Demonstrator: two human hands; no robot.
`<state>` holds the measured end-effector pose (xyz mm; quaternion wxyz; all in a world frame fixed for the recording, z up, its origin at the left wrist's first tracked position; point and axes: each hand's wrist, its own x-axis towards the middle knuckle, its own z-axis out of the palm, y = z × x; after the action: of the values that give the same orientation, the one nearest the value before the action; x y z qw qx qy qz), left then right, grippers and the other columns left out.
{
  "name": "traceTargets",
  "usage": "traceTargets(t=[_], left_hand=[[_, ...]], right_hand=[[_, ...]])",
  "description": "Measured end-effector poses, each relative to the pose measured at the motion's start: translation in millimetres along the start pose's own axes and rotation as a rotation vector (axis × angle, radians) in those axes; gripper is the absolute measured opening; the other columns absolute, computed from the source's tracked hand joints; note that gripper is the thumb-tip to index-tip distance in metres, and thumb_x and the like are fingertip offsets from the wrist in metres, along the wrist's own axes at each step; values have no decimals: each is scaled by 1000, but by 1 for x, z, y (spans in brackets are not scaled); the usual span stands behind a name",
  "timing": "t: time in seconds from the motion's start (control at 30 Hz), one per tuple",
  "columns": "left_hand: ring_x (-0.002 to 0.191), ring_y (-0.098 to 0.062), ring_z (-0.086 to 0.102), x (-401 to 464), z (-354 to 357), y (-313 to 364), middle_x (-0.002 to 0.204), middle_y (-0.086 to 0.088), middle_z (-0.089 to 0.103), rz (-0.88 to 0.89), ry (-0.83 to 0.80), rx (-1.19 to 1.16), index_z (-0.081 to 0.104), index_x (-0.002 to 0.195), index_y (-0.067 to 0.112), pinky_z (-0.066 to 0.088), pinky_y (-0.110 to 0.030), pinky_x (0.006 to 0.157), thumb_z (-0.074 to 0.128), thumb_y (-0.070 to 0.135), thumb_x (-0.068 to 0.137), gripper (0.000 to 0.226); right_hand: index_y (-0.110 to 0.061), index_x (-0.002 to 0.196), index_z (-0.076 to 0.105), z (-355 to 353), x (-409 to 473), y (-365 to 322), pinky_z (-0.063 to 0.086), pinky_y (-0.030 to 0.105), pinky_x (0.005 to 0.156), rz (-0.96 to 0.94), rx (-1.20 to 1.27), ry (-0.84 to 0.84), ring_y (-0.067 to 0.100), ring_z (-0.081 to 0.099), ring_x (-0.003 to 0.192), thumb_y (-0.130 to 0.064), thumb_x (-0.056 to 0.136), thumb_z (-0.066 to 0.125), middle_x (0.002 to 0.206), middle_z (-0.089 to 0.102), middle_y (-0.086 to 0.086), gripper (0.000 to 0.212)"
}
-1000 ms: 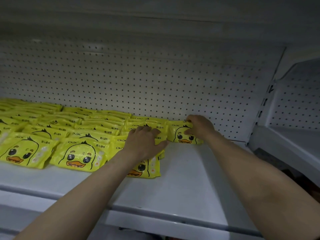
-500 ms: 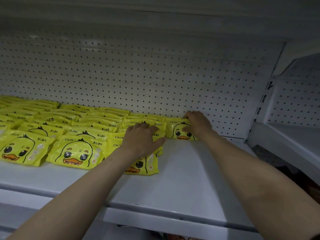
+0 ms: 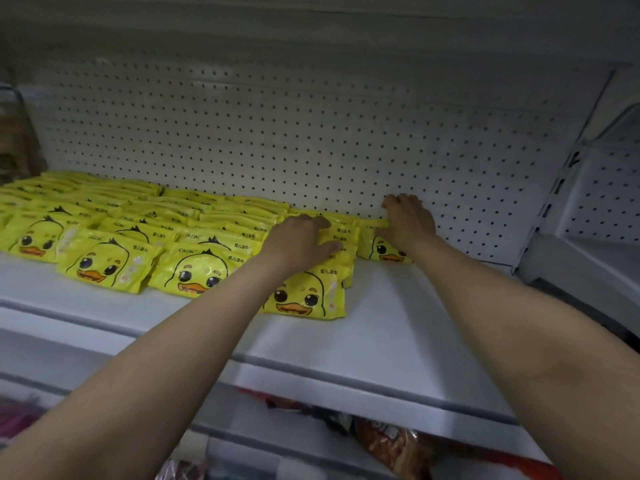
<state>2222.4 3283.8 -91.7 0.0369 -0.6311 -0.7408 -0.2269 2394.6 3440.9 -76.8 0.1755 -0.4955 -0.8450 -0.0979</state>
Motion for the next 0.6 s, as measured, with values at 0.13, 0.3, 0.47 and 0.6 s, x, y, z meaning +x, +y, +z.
traceTargets(t=[0.13,0.3,0.47,0.6], left_hand=[[114,-27,58,-17,-46,-42,128,-7,62,-73,134,-107,55,132,24,49,-38,91,70,46,83,55],[117,-30,56,-75,-103,-110,127,-10,63,-167,244,-44,58,129,23,48,-38,91,78,34,76,57],[120,-32,54,-164,-159,-178,129,-12,61,-257,307,69,54,133,22,46,-40,93,68,43,84,55],[116,-35,54,-243,-203,-228,125,-15,61,-309,339,154,54,133,21,44,-41,91,62,49,88,54]], right_hand=[[-19,137,47,-41,-7,-57,45,39,94,-98,80,-49,27,44,126,-38,85,71,136,49,8,61],[-25,139,47,-78,-40,-157,41,36,96,-264,170,-23,25,42,131,-41,87,68,142,47,5,59],[-26,136,51,-106,-86,-263,40,39,100,-379,229,17,26,44,131,-51,86,66,140,51,4,58],[-27,132,55,-120,-127,-345,40,42,106,-480,316,30,26,44,131,-54,86,63,139,54,4,54]])
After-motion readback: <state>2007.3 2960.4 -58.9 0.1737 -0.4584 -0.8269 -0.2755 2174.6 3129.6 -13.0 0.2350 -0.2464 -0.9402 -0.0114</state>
